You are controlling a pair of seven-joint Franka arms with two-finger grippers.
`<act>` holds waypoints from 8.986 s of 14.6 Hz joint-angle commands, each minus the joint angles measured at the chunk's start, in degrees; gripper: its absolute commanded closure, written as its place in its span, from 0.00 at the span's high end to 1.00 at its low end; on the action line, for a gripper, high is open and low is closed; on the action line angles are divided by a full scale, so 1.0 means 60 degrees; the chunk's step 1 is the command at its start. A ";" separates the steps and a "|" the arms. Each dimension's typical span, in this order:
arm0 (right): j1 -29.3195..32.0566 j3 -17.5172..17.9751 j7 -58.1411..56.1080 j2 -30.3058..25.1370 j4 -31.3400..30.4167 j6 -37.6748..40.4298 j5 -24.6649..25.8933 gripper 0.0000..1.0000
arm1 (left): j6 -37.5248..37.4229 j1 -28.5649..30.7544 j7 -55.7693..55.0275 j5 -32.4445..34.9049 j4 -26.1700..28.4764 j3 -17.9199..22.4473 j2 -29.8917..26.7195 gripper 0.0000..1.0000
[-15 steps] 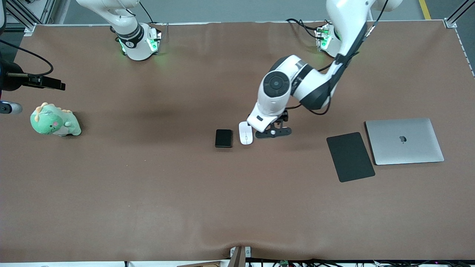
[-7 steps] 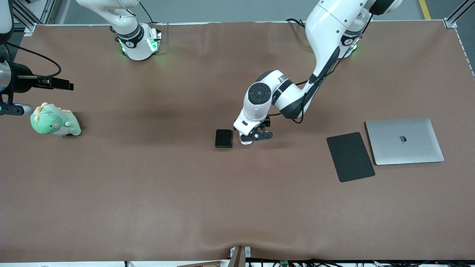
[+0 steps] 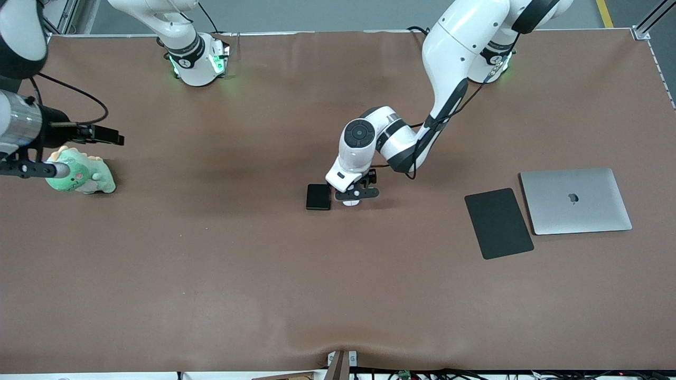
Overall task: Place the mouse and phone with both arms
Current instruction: 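Lower the left gripper over the white mouse and grasp it, then carry the mouse to the pad while the right gripper reaches the phone, then release the mouse on the pad while the right gripper grasps the phone, then lift the black phone with the right gripper while the left gripper rises, then carry the phone with the right gripper toward the green plush toy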
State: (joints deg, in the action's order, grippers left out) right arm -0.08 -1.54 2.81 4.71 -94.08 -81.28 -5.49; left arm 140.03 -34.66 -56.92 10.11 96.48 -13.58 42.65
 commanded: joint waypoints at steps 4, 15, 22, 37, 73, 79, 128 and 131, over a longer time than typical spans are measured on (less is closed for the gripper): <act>-0.0030 0.0300 0.0044 0.0298 -0.0025 -0.0574 -0.0082 1.00 | 0.0113 -0.0098 -0.0299 0.0337 -0.0157 0.0125 0.0128 0.62; -0.0059 0.1296 0.1009 0.0505 -0.0578 -0.1508 -0.0433 1.00 | -0.2332 0.2315 0.1850 0.0776 0.0251 0.0213 -0.2375 0.20; -0.0279 0.2745 0.2665 0.0592 -0.1547 -0.3136 -0.0433 1.00 | -0.1618 0.5100 0.4431 0.0820 0.1789 0.0198 -0.2845 0.20; -0.1992 0.2982 0.4556 0.2481 -0.1430 -0.5947 -0.0170 1.00 | 0.1459 0.6875 0.5429 0.1860 0.3518 0.0198 -0.2011 0.25; -0.4277 0.2879 0.8232 0.6466 -0.0318 -0.9963 0.2481 1.00 | -0.5878 0.6846 0.5429 -0.0923 -0.1387 -0.0505 -0.5966 1.00; -0.4249 0.2894 0.8511 0.6716 -0.0097 -1.0022 0.3066 0.66 | -0.5980 0.6977 0.6246 -0.0967 -0.1358 -0.0446 -0.6082 1.00; 0.0570 -0.0460 -0.1156 0.2028 -0.5517 -0.8542 0.1295 0.00 | -0.7299 0.7110 0.6835 -0.1201 -0.1388 -0.0827 -0.6611 1.00; 0.0600 -0.0724 -0.1449 0.2057 -0.5794 -0.9068 0.1295 0.00 | -0.7299 0.7095 0.6893 -0.1216 -0.1344 -0.0827 -0.6567 1.00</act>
State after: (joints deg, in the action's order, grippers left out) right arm 4.08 -5.03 -4.04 19.27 -126.23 -133.96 3.38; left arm 97.09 7.61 -17.35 4.04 88.53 -18.32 3.38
